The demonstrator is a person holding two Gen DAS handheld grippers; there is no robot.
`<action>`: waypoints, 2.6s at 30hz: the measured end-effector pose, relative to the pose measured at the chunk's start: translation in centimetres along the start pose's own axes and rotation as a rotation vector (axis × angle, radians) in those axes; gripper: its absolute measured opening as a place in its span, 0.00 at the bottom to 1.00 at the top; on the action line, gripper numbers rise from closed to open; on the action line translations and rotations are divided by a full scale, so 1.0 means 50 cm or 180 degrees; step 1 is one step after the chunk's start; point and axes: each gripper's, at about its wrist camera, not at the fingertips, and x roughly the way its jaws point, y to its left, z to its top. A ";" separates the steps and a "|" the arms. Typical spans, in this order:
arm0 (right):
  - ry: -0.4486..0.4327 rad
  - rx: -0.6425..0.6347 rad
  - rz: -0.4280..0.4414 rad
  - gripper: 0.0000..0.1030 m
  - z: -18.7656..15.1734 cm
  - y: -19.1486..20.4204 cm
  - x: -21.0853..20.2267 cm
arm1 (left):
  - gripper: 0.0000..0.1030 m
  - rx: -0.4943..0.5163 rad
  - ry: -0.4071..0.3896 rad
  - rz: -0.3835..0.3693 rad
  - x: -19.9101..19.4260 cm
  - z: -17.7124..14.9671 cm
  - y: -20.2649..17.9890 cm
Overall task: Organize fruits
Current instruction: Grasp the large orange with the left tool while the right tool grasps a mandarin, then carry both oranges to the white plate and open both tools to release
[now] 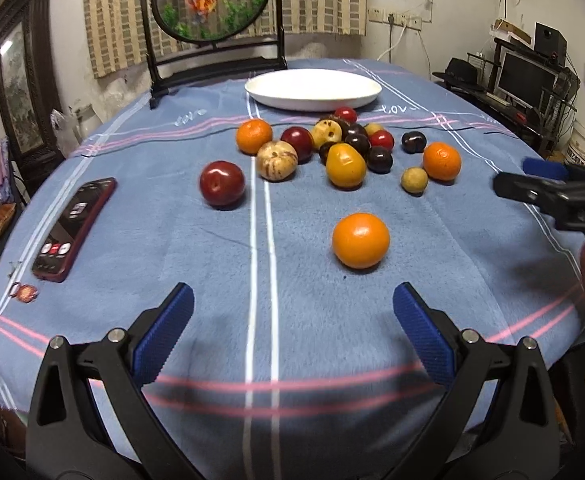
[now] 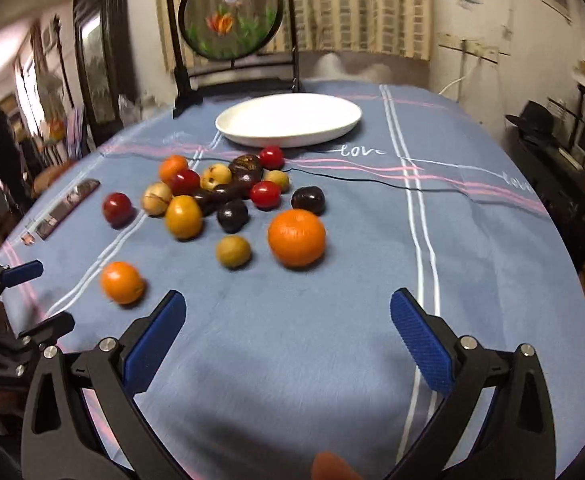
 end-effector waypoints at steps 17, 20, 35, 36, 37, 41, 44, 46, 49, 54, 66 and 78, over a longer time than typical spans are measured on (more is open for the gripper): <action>0.0518 -0.0132 0.0177 0.60 0.065 -0.020 0.139 | 0.67 0.0137 0.0393 -0.0610 0.106 0.060 -0.023; 0.0581 -0.0127 0.0202 0.50 0.063 -0.024 0.152 | 0.56 0.0176 0.0444 -0.0712 0.115 0.063 -0.034; 0.0470 0.0062 0.0499 0.45 0.094 -0.060 0.130 | 0.39 0.0204 0.0368 -0.0941 0.089 0.118 -0.008; 0.0413 0.0093 0.0545 0.45 0.113 -0.066 0.127 | 0.39 0.0229 0.0327 -0.0962 0.085 0.139 -0.003; 0.0368 0.0110 0.0568 0.45 0.127 -0.069 0.129 | 0.39 0.0260 0.0298 -0.0972 0.085 0.163 0.001; 0.0141 0.0199 0.0603 0.45 0.205 -0.083 0.158 | 0.39 0.0343 0.0154 -0.0870 0.116 0.273 0.016; 0.0000 0.0224 0.0511 0.45 0.273 -0.094 0.211 | 0.39 0.0281 0.0196 -0.0804 0.190 0.373 0.030; -0.0019 0.0226 0.0422 0.45 0.313 -0.102 0.258 | 0.39 0.0202 0.0266 -0.0773 0.248 0.427 0.039; 0.0129 0.0254 0.0325 0.45 0.358 -0.116 0.339 | 0.39 0.0132 0.0411 -0.0726 0.332 0.490 0.045; 0.0350 0.0193 0.0302 0.45 0.391 -0.114 0.419 | 0.39 0.0149 0.0636 -0.0616 0.444 0.542 0.036; 0.0131 0.0001 0.0353 0.62 0.338 -0.074 0.266 | 0.85 0.0282 0.0276 -0.0176 0.331 0.502 0.065; 0.0322 -0.0898 0.0629 0.60 0.079 0.074 0.086 | 0.86 0.0615 0.0047 -0.0197 0.103 0.243 0.117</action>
